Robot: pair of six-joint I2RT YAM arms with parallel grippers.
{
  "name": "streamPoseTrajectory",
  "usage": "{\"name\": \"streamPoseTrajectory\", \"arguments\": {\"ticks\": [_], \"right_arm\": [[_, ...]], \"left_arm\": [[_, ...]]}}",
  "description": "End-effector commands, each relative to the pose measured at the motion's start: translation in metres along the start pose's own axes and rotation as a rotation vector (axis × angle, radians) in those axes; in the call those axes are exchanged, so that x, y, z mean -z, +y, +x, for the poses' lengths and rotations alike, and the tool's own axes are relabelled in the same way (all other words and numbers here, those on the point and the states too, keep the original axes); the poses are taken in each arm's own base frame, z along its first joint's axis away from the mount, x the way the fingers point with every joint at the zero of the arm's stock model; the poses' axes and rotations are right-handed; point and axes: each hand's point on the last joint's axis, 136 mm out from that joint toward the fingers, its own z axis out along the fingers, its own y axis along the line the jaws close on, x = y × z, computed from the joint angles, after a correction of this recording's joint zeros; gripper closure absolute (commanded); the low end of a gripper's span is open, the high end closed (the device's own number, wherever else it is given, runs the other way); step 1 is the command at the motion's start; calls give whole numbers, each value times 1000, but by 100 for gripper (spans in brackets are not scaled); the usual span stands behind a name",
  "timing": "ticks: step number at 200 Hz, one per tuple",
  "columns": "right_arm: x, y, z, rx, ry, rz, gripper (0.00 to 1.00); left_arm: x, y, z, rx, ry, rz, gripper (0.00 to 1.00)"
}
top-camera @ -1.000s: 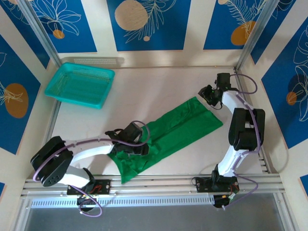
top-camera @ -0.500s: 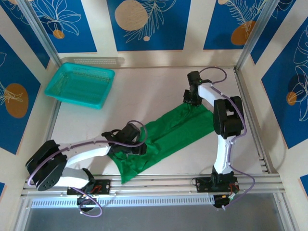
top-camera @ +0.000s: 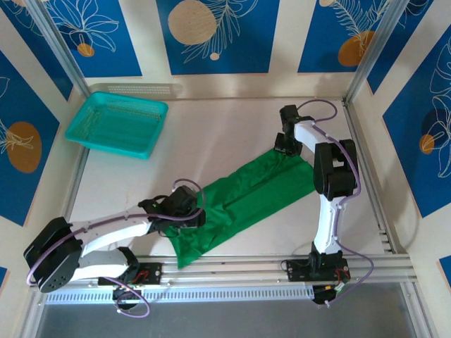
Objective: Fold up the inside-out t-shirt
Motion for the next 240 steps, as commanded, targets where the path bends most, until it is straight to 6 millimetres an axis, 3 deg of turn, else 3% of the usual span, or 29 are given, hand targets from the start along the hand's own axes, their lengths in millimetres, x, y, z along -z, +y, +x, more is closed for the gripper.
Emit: {"name": "streamPoseTrajectory", "arguments": {"ticks": [1,31,58,88,104,117,142,161,183,197,225,240], "right_arm": [[15,-20,-1,-59,-28,36,100],[24,-39,9,-163,-47,34,100],[20,-66,36,-328,-42,89,100],[21,-87,56,-477,-64,117,90],[26,-87,54,-494,-76,88,74],[35,-87,51,-487,-77,86,68],[52,-92,50,-450,-101,84,64],[59,-100,62,-475,-83,44,63],[56,-98,82,-486,-48,-48,61],[48,-86,85,-464,-23,-158,61],[31,-69,87,-471,56,-274,62],[18,-64,88,-488,89,-300,63]], "left_arm": [[2,13,2,13,-20,-44,44],[2,20,3,28,-31,-61,44],[3,29,5,41,-48,-74,44],[9,30,5,43,-60,-66,44],[14,35,5,35,-72,-80,44],[18,38,5,32,-77,-86,44],[26,36,4,13,-93,-65,43],[34,35,1,-7,-120,-54,43],[48,23,-9,-118,-130,-41,45],[53,8,-14,-251,-98,-22,43],[52,-21,-33,-394,-114,30,40],[42,-25,-41,-449,-133,19,39]]}}
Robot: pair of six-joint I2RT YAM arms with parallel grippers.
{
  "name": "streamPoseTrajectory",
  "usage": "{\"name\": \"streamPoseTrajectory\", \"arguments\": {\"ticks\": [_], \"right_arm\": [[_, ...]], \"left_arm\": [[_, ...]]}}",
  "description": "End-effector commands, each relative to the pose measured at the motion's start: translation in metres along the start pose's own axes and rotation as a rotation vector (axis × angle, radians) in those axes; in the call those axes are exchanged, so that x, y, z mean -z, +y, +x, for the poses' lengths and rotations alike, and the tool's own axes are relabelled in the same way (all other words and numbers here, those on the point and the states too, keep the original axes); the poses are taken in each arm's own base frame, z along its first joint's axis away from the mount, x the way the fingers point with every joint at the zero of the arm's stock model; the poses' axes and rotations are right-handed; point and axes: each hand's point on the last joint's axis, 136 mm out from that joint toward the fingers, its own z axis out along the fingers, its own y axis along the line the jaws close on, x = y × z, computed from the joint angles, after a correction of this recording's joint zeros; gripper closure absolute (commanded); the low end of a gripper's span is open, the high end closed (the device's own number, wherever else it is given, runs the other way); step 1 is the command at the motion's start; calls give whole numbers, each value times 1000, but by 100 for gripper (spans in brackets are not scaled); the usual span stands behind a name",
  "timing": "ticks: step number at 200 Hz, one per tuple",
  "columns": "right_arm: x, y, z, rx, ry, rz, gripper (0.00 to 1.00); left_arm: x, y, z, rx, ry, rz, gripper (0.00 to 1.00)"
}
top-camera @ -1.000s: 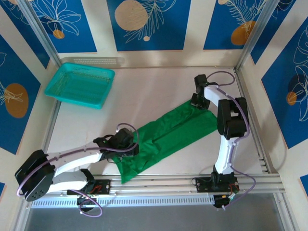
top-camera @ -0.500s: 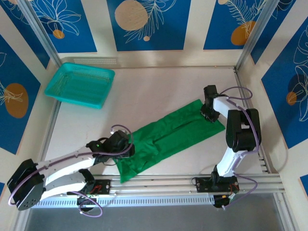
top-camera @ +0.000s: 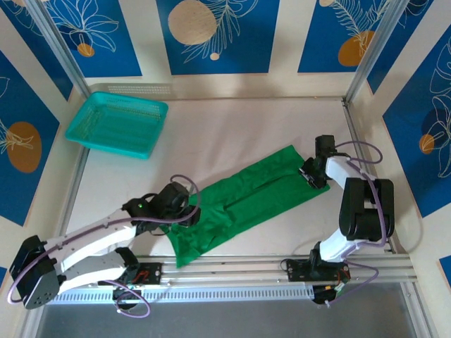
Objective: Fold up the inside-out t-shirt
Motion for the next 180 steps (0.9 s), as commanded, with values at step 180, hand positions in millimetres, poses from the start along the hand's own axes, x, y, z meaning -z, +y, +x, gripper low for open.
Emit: {"name": "streamPoseTrajectory", "arguments": {"ticks": [180], "right_arm": [[-91,218,-10,118,157,-371,63]], "left_arm": [[-9,1,56,112,63,117,43]]}}
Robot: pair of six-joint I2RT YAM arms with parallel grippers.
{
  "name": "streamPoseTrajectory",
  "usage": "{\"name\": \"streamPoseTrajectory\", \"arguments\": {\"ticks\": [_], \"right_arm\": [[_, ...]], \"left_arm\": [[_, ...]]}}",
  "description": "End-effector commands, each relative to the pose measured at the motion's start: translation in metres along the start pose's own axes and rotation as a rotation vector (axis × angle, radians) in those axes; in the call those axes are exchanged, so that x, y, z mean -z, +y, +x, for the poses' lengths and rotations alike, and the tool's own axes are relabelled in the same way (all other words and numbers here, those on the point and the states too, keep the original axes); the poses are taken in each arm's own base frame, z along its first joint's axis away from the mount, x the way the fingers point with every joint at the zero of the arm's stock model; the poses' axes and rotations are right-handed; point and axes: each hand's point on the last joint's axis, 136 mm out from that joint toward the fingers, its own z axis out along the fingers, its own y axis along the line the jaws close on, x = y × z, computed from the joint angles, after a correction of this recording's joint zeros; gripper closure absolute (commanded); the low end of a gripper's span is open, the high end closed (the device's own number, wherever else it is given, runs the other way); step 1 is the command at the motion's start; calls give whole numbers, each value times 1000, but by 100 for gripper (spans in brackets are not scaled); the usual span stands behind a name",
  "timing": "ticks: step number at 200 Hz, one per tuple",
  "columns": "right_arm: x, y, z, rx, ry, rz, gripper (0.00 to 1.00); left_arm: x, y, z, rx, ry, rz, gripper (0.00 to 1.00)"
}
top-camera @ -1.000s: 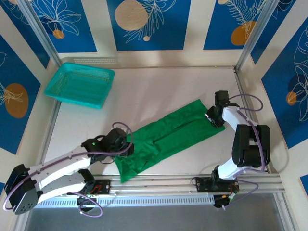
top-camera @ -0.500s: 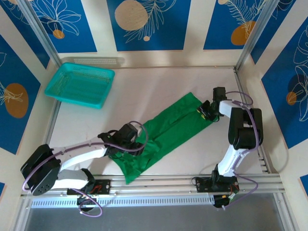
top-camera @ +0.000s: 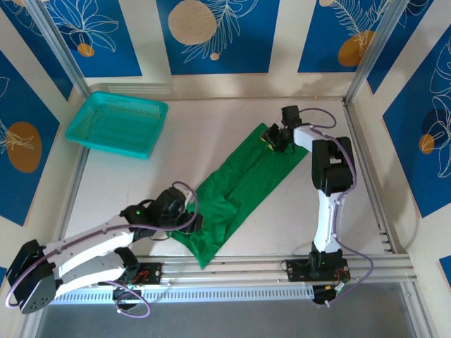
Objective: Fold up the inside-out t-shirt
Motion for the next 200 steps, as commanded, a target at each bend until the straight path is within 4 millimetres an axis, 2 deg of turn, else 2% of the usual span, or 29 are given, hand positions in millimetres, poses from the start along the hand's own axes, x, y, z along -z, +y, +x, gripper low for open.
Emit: {"name": "streamPoseTrajectory", "arguments": {"ticks": [1,34,61,81,95,115,135,144,152,174,200], "right_arm": [[-21,6,9,-49,45,-20,63],[-50,27,9,4,49,-52,63],[-65,55,14,62,78,-138,63],[-59,71,12,73,59,-179,63],[-40,77,4,95,5,-173,63],[-9,77,-9,150,-52,-116,63],[19,71,-14,187,-26,-103,62],[29,65,-10,189,-5,-100,62],[36,51,-8,170,-3,-65,62],[42,26,2,152,-4,-55,61],[30,20,6,103,29,-95,61]], "left_arm": [[-2,14,26,87,36,-30,43],[-7,20,37,117,54,-40,43],[-8,11,37,124,65,-9,43],[-10,2,32,126,56,30,43],[-11,-5,28,127,50,58,44],[-12,-15,24,117,47,89,44],[-13,-18,22,79,52,80,45],[-11,-22,20,43,65,74,45],[-9,-24,18,15,76,68,44],[-11,-19,15,-28,52,45,44],[-24,-9,21,-42,63,5,44]]}}
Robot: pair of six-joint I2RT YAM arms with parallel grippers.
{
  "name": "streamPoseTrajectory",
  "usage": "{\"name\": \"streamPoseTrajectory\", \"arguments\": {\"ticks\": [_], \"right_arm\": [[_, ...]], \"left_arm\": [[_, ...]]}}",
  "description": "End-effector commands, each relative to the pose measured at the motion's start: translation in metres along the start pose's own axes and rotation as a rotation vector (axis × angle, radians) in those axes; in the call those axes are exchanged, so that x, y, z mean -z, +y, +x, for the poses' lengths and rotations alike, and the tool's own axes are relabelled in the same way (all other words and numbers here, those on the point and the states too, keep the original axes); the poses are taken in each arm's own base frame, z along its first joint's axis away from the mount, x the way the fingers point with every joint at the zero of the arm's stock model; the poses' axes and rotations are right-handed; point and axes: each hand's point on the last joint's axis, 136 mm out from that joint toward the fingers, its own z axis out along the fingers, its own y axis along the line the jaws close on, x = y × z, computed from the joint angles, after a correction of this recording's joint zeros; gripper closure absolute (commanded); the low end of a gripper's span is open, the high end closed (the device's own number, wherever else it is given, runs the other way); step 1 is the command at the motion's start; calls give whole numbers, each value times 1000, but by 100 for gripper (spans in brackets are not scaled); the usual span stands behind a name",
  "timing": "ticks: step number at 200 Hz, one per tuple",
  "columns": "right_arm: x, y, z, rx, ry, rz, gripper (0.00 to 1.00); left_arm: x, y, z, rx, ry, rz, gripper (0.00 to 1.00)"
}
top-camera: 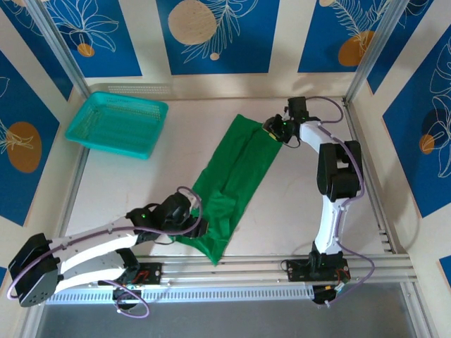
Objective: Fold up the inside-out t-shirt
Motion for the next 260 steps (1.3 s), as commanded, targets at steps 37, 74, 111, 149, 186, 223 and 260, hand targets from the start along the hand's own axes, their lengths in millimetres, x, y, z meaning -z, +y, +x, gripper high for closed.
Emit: {"name": "streamPoseTrajectory", "arguments": {"ticks": [37,74,111,149,186,223,260], "right_arm": [[-49,-21,17,-47,78,17,61],[-83,-20,15,-77,117,0,61],[-109,10,9,-48,144,-66,61],[-127,25,-2,-53,168,-125,61],[-111,57,-15,-59,187,-254,50],[-12,130,-38,129,92,-433,50],[104,150,-43,332,-114,-355,48]], "left_arm": [[-30,1,15,-40,89,-1,43],[-46,-34,18,-33,121,164,43],[-61,-67,15,-55,130,242,44],[-83,-108,11,-107,208,289,44],[-58,-150,-11,-263,210,372,47],[23,-165,-49,-552,95,353,42],[83,-142,-61,-878,-18,255,38]]}}
